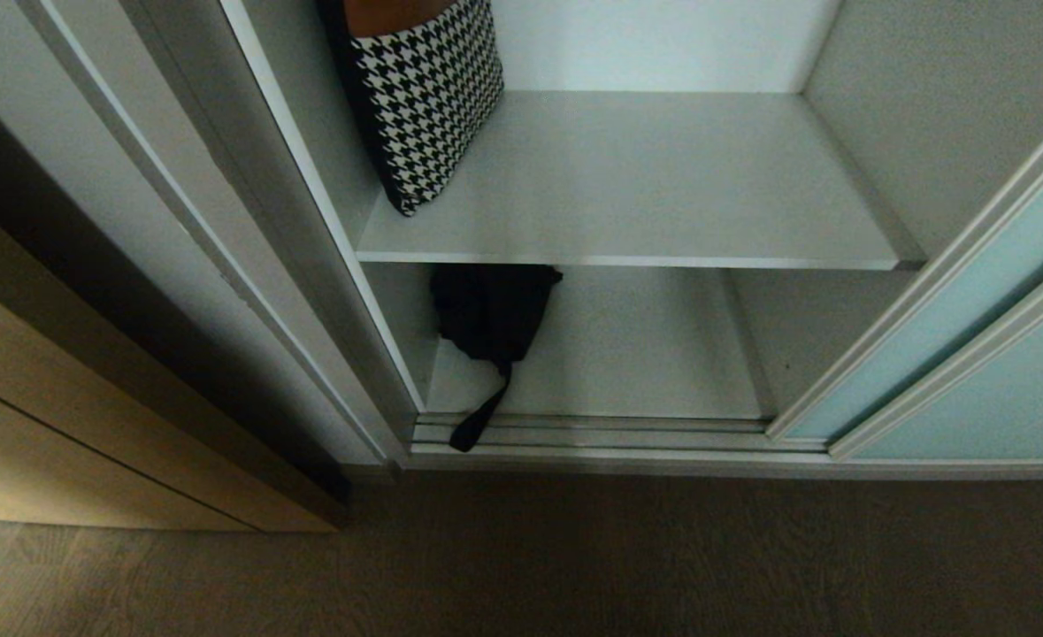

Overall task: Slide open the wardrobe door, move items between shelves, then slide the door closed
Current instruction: Place the bag on the higher shelf

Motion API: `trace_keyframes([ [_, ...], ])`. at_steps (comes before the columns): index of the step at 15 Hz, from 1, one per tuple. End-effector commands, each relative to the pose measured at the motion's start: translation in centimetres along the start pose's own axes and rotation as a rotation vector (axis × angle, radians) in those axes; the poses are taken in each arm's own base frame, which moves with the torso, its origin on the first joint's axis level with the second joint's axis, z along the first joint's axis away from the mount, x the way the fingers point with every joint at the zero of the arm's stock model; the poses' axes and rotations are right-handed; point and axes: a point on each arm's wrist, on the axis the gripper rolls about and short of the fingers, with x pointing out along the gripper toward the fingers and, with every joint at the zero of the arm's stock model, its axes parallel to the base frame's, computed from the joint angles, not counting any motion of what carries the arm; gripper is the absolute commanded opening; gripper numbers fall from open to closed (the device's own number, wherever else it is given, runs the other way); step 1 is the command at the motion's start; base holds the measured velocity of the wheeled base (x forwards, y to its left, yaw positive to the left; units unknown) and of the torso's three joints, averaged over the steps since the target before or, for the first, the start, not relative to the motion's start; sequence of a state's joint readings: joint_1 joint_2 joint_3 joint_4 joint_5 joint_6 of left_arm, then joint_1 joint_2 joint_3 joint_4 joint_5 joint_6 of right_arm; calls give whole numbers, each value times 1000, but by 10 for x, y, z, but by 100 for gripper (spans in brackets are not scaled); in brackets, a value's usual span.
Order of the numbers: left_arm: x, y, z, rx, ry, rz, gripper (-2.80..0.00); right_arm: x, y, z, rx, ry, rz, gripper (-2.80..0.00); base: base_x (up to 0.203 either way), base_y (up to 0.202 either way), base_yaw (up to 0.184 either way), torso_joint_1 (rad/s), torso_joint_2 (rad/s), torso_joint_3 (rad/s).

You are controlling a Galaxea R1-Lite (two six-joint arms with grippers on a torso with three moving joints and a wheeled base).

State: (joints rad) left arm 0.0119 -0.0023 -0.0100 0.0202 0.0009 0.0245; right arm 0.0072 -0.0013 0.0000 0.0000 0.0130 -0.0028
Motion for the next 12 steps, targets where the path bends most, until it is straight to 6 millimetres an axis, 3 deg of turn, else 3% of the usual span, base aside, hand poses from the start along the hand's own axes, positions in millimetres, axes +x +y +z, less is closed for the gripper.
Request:
trace_keyframes([
  [1, 1, 0, 0, -1, -12, 3, -280, 0, 0, 0, 0, -2, 1, -280, 0, 0, 0, 0, 0, 0],
  [5, 1, 0, 0, -3, -12, 3, -280, 0, 0, 0, 0, -2, 1, -280, 0, 0, 0, -1, -1, -53],
  [12, 1, 0, 0, -3, -11, 1, -280, 0, 0, 0, 0, -2, 1, -280, 0, 0, 0, 3, 2, -187],
])
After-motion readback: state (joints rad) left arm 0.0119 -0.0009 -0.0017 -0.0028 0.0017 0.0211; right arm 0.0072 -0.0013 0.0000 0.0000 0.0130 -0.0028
